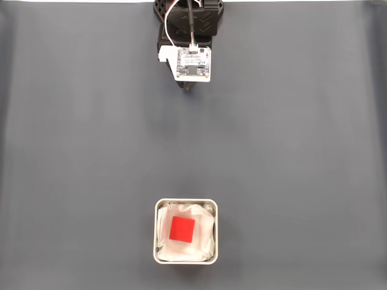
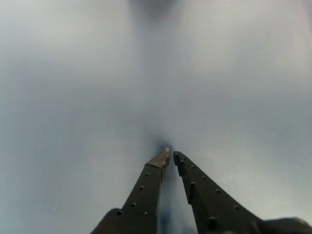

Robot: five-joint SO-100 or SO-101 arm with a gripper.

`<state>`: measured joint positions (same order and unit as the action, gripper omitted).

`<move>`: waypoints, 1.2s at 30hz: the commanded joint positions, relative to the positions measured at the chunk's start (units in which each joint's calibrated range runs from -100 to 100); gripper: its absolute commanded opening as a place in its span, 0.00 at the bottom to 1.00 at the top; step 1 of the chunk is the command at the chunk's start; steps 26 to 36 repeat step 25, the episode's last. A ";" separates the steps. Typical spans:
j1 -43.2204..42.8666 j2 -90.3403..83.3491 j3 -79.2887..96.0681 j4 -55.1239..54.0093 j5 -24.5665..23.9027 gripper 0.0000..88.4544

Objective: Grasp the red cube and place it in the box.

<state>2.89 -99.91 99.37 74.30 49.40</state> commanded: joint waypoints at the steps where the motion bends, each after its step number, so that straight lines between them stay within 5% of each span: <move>1: -0.27 0.00 0.45 1.60 -0.49 0.00; 36: -0.62 0.00 0.45 1.60 -0.39 0.00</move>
